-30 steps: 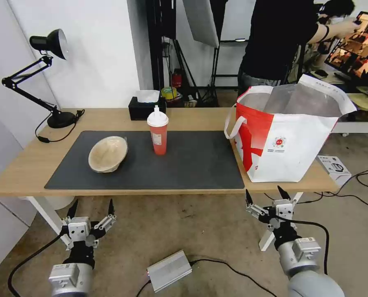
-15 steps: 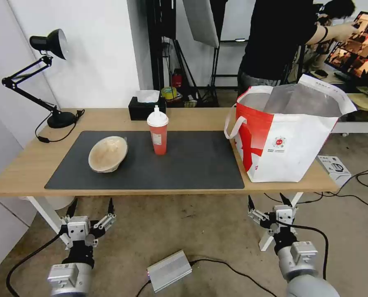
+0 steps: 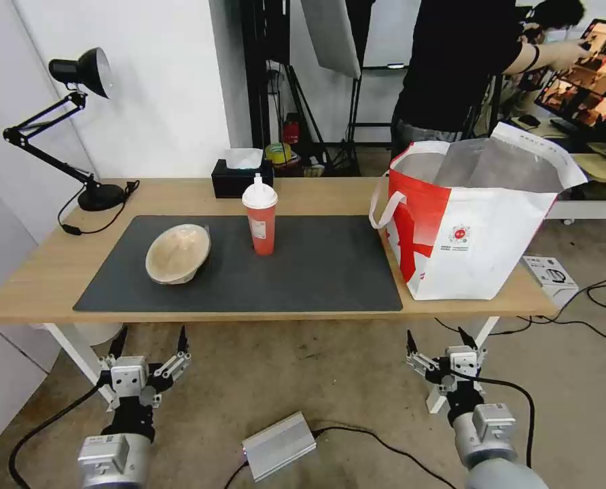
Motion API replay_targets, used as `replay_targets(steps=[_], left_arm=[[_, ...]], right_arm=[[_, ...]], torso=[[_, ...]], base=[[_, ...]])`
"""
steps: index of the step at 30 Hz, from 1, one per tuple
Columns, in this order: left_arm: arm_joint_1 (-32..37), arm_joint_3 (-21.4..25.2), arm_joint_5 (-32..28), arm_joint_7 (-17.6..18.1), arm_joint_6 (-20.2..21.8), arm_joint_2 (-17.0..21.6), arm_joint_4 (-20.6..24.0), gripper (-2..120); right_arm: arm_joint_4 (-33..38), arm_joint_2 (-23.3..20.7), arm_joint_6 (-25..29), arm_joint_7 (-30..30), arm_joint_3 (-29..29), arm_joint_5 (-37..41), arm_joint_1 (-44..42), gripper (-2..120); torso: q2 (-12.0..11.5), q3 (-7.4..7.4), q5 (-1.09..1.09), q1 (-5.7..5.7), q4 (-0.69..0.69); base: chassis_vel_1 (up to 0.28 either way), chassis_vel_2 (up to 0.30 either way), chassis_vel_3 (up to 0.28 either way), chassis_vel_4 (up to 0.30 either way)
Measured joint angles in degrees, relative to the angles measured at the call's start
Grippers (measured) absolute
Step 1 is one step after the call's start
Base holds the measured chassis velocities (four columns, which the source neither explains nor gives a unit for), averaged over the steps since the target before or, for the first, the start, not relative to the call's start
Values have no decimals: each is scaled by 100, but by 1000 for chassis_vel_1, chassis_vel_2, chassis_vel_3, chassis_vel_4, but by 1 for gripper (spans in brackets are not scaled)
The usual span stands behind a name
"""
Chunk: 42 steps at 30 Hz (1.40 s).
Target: Pick up the trash from the table and place it into the takeout bag.
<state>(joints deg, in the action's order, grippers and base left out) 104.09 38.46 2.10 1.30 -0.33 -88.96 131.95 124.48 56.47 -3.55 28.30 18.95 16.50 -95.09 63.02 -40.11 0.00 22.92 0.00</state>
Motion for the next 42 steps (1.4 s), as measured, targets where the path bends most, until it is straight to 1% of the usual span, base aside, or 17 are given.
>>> replay_targets(steps=[6,9,12,18,22,28,30,31,33,34,36,38,39,42], left_arm=[[8,-6,10,-21,-30,-1,0,100],[8,-5,11,-27,-56,3,0,100],[9,-4,21,-37,-82,14,0,100],[-18,-36,32,-70,-91,59,-3,100],[-95,-100,49,-171,-90,106,-52,100],[-222,-161,70,-242,-72,171,-114,100],[-259,-176,75,-274,-62,188,-125,100],[-273,-183,92,-296,-59,193,-133,100],[-282,-188,115,-321,-59,194,-142,100],[-282,-188,115,-321,-59,194,-142,100],[-287,-194,146,-352,-58,187,-148,100],[-288,-196,165,-367,-58,167,-155,100],[-288,-196,165,-367,-58,167,-155,100],[-281,-185,179,-371,-59,145,-164,100]], right_arm=[[70,-11,30,1,-37,21,61,100],[171,-67,63,-48,-144,145,182,100],[274,-205,84,-238,-339,380,478,100],[356,-461,146,-555,-481,671,939,100],[406,-752,155,-895,-612,1155,1498,100],[327,-998,144,-1217,-772,1563,2011,100],[304,-1107,105,-1317,-850,1851,2221,100],[265,-1202,19,-1379,-956,2133,2487,100],[182,-1295,-84,-1399,-1116,2409,2859,100],[182,-1295,-84,-1399,-1116,2409,2859,100],[55,-1361,-220,-1399,-1323,2683,3301,100],[-36,-1365,-349,-1378,-1506,2894,3642,100],[-36,-1365,-349,-1378,-1506,2894,3642,100],[-199,-1314,-494,-1302,-1831,3098,4112,100]], torso=[[0,0,0,0,-1],[0,0,0,0,0],[0,0,0,0,0],[0,0,0,0,0],[0,-1,0,0,1],[0,-1,1,1,0],[0,-1,1,0,-1],[0,-1,0,0,-2],[0,-1,0,0,0],[0,-1,0,0,0],[0,-1,0,1,0],[0,-1,0,1,0],[0,-1,0,1,0],[0,-1,0,1,0]], base=[[0,0,0,0],[0,0,0,0],[0,0,0,0],[0,0,0,0],[0,0,0,0],[0,0,0,0],[0,0,0,0],[0,0,0,0],[0,0,0,0],[0,0,0,0],[0,0,0,0],[0,0,0,0],[0,0,0,0],[0,0,0,0]])
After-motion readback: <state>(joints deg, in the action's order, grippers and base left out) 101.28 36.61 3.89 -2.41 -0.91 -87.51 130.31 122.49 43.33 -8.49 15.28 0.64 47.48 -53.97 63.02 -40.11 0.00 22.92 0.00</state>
